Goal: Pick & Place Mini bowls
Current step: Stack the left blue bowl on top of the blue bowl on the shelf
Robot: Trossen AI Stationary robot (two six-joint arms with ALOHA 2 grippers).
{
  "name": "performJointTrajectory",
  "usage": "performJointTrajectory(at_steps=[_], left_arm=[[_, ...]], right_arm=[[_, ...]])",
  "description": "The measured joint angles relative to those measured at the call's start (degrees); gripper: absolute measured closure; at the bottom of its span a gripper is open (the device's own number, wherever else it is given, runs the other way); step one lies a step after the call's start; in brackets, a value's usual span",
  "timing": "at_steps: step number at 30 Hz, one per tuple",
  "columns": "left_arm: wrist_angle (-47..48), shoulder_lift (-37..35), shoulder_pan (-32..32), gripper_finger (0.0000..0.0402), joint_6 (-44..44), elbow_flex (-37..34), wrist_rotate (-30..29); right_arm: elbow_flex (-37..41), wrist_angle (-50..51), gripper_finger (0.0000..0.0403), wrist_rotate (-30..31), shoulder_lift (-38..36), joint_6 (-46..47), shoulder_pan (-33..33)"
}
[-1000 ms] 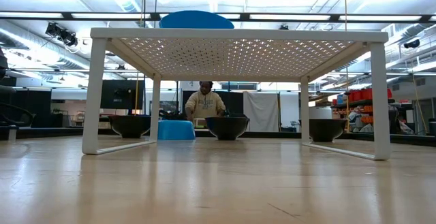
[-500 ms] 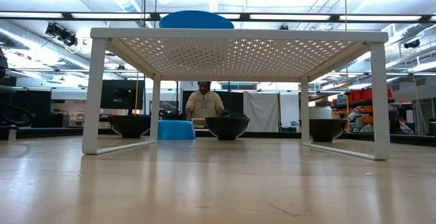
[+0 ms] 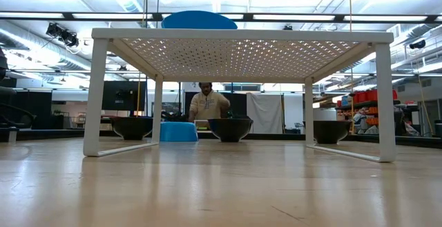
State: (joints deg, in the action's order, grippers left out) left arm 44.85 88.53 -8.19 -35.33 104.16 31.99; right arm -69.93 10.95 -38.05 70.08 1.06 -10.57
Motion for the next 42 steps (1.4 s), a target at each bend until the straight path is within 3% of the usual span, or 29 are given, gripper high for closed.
performJointTrajectory(at_steps=[12,21,25,35,39,42], left_arm=[[-0.77,-0.02,6.07,0.0124,7.42,0.00,5.19],[-1.98,-0.06,11.61,0.0154,9.22,0.00,8.10],[-2.32,-0.09,12.73,0.0192,9.22,0.00,8.27],[-4.61,-0.09,12.62,0.0335,12.89,0.00,10.35],[-6.33,-0.09,12.71,0.0384,14.34,-0.07,12.36],[-6.37,-0.07,12.75,0.0392,14.54,-0.13,12.71]], right_arm=[[-13.08,3.88,0.0403,-17.50,11.15,-1.78,7.69],[-19.65,3.59,0.0403,-23.47,16.66,-3.64,10.18],[-20.09,3.48,0.0403,-25.66,17.61,-3.66,10.56],[-20.09,3.43,0.0402,-25.68,17.68,-3.23,10.54],[-20.13,3.17,0.0386,-25.25,17.66,-3.24,10.55],[-20.15,2.42,0.0362,-23.03,17.36,-3.21,10.59]])
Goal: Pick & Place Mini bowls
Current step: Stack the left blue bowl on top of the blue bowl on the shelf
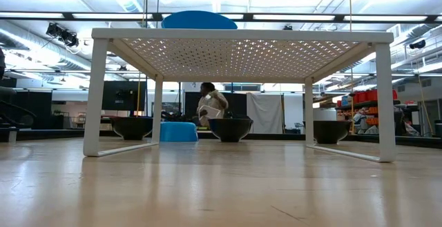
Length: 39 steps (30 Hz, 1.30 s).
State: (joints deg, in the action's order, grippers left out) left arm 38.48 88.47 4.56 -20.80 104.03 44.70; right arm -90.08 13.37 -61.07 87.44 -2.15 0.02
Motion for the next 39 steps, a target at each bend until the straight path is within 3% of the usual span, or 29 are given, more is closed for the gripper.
performJointTrajectory(at_steps=[12,16,27,34,39], left_arm=[[0.50,0.00,-1.19,0.0397,6.20,0.17,-6.13],[2.41,-0.20,-2.25,0.0397,12.59,0.20,-12.43],[19.22,-0.16,-3.50,0.0397,24.63,0.17,-35.42],[20.85,1.54,-2.35,0.0397,33.22,0.15,-44.40],[23.48,4.17,-1.34,0.0397,38.99,0.28,-46.37]], right_arm=[[0.04,-1.51,0.0240,-2.59,-5.18,13.63,5.11],[0.04,-1.77,0.0220,-4.58,-8.13,16.55,8.33],[0.07,-0.42,0.0217,-3.59,-12.80,16.28,17.34],[0.07,-0.42,0.0218,-3.41,-13.68,16.72,22.65],[0.07,-0.43,0.0218,-3.32,-13.68,18.54,25.63]])
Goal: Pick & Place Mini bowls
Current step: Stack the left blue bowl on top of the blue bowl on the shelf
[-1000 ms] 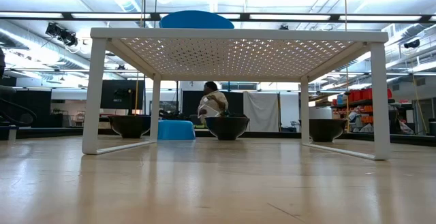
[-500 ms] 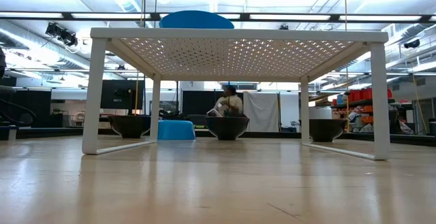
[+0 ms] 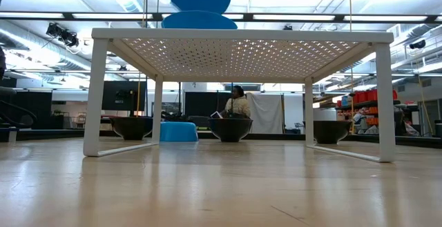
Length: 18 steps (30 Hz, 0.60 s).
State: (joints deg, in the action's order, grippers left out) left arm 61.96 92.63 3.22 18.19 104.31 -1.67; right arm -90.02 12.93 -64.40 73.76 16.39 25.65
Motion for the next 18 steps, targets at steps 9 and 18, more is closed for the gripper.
performJointTrajectory(at_steps=[9,18], left_arm=[[11.92,9.62,2.31,0.0397,4.78,12.81,-6.29],[27.21,20.10,4.24,0.0397,12.83,26.99,-8.37]], right_arm=[[0.00,-0.02,0.0218,0.09,0.02,1.33,3.43],[0.04,0.83,0.0218,0.06,0.07,1.17,5.73]])
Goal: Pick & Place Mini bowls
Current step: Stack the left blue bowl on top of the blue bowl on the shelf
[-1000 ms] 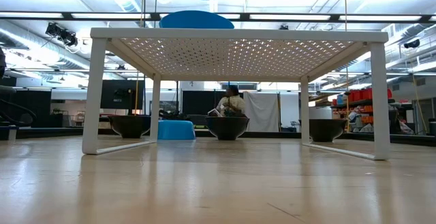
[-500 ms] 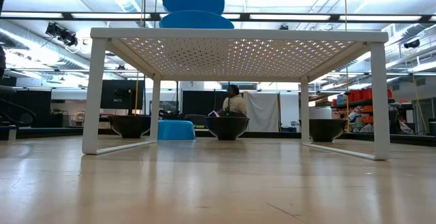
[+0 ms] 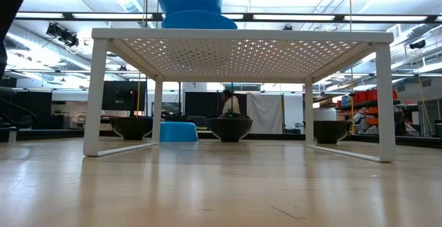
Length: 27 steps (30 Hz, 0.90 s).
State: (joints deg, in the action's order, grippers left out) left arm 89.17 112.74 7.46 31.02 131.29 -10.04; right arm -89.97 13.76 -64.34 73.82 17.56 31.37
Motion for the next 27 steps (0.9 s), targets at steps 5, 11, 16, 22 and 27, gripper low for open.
performJointTrajectory(at_steps=[5,11,16,22,27], left_arm=[[-0.54,1.51,1.14,0.0397,2.93,1.15,-0.01],[-2.42,1.78,2.52,0.0397,6.77,1.15,-1.33],[-4.37,1.78,3.21,0.0397,8.96,1.15,-1.32],[-5.02,3.36,3.48,0.0397,10.36,1.06,-0.10],[-4.29,6.07,3.82,0.0397,10.55,1.08,1.71]], right_arm=[[0.00,0.09,0.0218,0.01,0.00,-0.02,0.82],[0.00,0.06,0.0218,-0.21,0.00,-0.02,1.87],[0.00,0.02,0.0218,-0.20,0.00,-0.02,2.86],[0.00,-0.01,0.0218,-0.20,0.00,-0.04,4.00],[0.00,0.07,0.0218,-0.18,0.00,-0.04,4.62]])
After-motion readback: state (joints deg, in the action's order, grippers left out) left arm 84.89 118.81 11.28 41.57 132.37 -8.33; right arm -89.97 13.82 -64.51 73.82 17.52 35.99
